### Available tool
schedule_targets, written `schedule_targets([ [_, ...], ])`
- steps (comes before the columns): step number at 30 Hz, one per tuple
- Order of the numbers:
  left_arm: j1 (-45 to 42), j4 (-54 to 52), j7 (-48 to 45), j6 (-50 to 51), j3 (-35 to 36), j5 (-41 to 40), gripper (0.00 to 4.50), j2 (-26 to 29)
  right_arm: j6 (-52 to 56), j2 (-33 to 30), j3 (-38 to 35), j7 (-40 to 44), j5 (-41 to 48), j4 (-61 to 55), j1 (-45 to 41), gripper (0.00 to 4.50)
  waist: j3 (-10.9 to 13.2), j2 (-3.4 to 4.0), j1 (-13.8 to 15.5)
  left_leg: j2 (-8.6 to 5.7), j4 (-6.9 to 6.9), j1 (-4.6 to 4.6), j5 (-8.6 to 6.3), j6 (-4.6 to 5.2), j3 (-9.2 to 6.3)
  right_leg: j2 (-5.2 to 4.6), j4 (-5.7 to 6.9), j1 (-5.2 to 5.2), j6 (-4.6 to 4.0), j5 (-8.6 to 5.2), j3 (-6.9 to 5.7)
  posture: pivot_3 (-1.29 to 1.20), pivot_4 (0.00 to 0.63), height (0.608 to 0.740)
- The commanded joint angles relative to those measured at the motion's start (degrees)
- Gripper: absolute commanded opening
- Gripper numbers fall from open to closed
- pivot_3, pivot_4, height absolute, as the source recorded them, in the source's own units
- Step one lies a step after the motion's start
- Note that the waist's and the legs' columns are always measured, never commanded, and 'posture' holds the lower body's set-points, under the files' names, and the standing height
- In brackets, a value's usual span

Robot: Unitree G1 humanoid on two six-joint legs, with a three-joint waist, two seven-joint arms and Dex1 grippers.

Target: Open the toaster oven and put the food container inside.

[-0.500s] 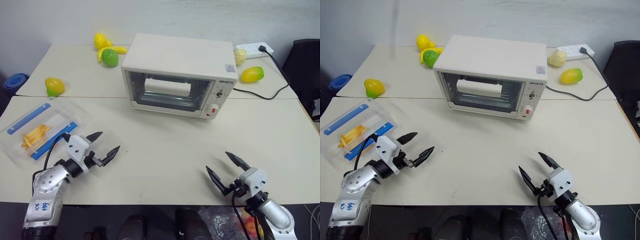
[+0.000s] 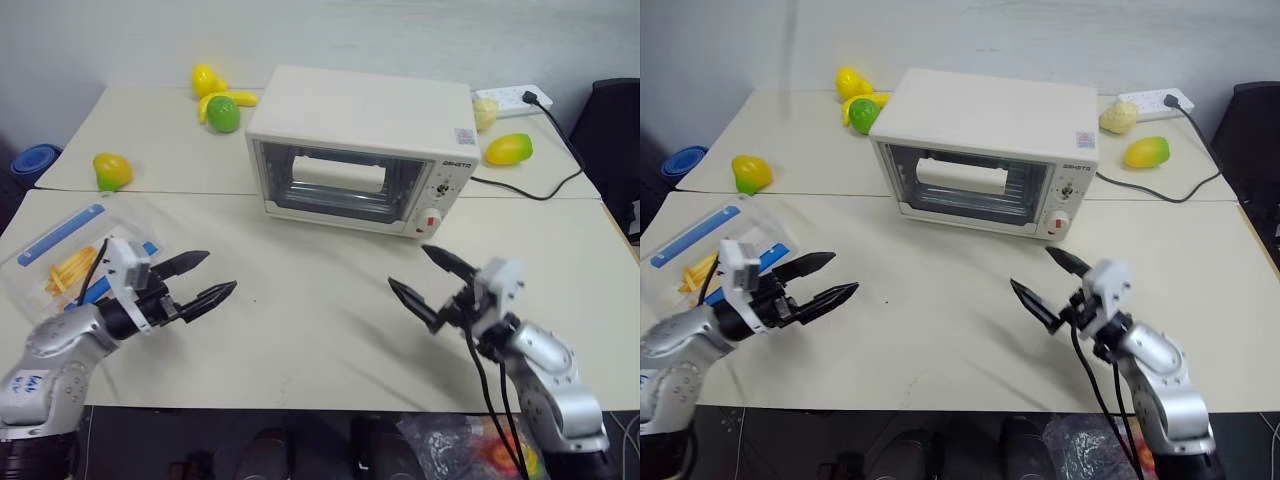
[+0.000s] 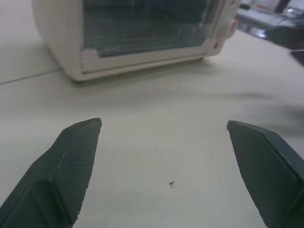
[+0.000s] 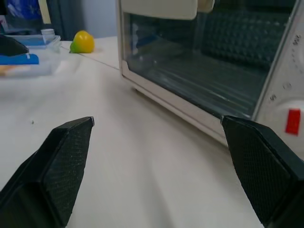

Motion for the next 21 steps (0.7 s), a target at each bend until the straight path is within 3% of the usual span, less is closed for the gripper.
schedule_targets([
  [1, -2.48, -2.12, -3.12, 2.33, 2.04, -5.07, 4.50, 1.51, 6.61, -0.22, -0.36, -0.91, 3.22, -0.25, -7.44, 4.46, 0.00, 0.02, 0.10, 0.00, 0.00, 0.00, 0.00, 0.00, -0.02, 0.00, -0.01, 0.00, 0.00, 0.00, -0.03, 0.00, 0.150, 0.740],
  [12, -4.98, -5.81, 1.03, 4.36, 2.21, -7.14, 4.50, -0.21, 11.42, 6.49, 3.78, -1.18, 0.43, 6.53, -23.13, 4.46, 0.01, 0.01, -0.01, -0.02, -0.03, -0.11, 0.00, -0.03, -0.04, 0.04, 0.05, -0.06, -0.05, -0.03, -0.12, 0.00, 0.150, 0.740],
  [16, -5.00, -5.93, 1.64, 3.67, 1.96, -6.02, 4.50, -0.96, 11.53, 7.77, 5.06, 0.32, 0.02, 6.76, -24.42, 4.46, 0.01, 0.01, -0.22, -0.01, -0.03, -0.10, 0.00, -0.03, -0.04, 0.07, 0.06, -0.08, -0.05, -0.03, -0.12, 0.00, 0.150, 0.740],
  [21, -6.52, -3.80, 2.20, 4.08, 3.45, -6.53, 4.50, -0.58, 9.91, 3.35, 8.88, 8.68, -1.94, 2.47, -20.76, 4.46, 0.01, 0.02, -0.47, -0.01, -0.04, -0.11, 0.00, -0.03, -0.04, 0.07, 0.08, -0.08, -0.05, -0.03, -0.12, 0.00, 0.150, 0.740],
])
